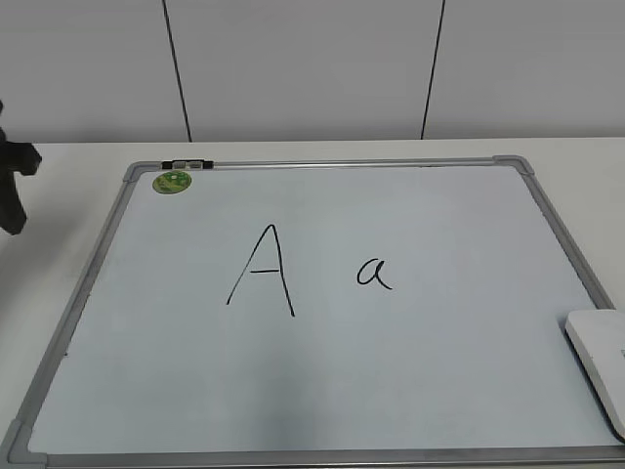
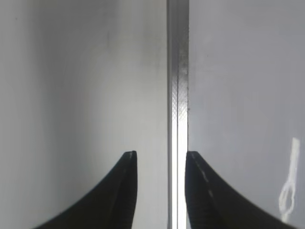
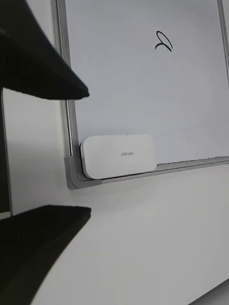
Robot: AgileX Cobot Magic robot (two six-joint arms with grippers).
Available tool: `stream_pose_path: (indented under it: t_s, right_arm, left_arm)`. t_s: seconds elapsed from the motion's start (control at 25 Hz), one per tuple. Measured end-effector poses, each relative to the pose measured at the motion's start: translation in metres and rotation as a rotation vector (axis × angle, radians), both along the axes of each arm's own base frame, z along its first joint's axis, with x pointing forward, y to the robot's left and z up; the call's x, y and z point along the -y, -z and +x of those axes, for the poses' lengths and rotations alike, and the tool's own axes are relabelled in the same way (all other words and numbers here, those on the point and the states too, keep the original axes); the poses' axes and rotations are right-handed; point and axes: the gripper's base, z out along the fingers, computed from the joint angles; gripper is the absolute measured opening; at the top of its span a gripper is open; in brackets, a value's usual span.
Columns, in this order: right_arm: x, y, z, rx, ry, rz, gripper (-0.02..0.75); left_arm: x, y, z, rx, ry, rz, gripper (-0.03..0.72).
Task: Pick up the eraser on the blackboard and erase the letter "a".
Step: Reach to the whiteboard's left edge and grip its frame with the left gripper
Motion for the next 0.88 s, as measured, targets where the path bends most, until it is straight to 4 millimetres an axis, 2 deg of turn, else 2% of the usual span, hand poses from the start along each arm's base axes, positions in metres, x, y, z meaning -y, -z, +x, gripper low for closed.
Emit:
stream_pose_path:
  t_s: [0.12,0.36,0.64,0.88]
  right_arm:
    - [0.0,0.0,0.0,0.0,0.0,0.0,0.515]
    - [0.0,0.0,0.0,0.0,0.0,0.0,0.515]
    - [0.0,0.0,0.0,0.0,0.0,0.0,0.515]
    - [0.0,0.0,0.0,0.0,0.0,0.0,0.515]
  left_arm:
    - [0.002,0.015,0.021,-0.026,-0.003,-0.006,0.244]
    - [0.005,0.042,0.05,-0.073,-0.009,-0.021,0.244]
    - [0.012,0.066,0.075,-0.103,0.006,-0.02,0.244]
    - [0.022,0.075,0.09,-0.105,0.032,-0.019,0.244]
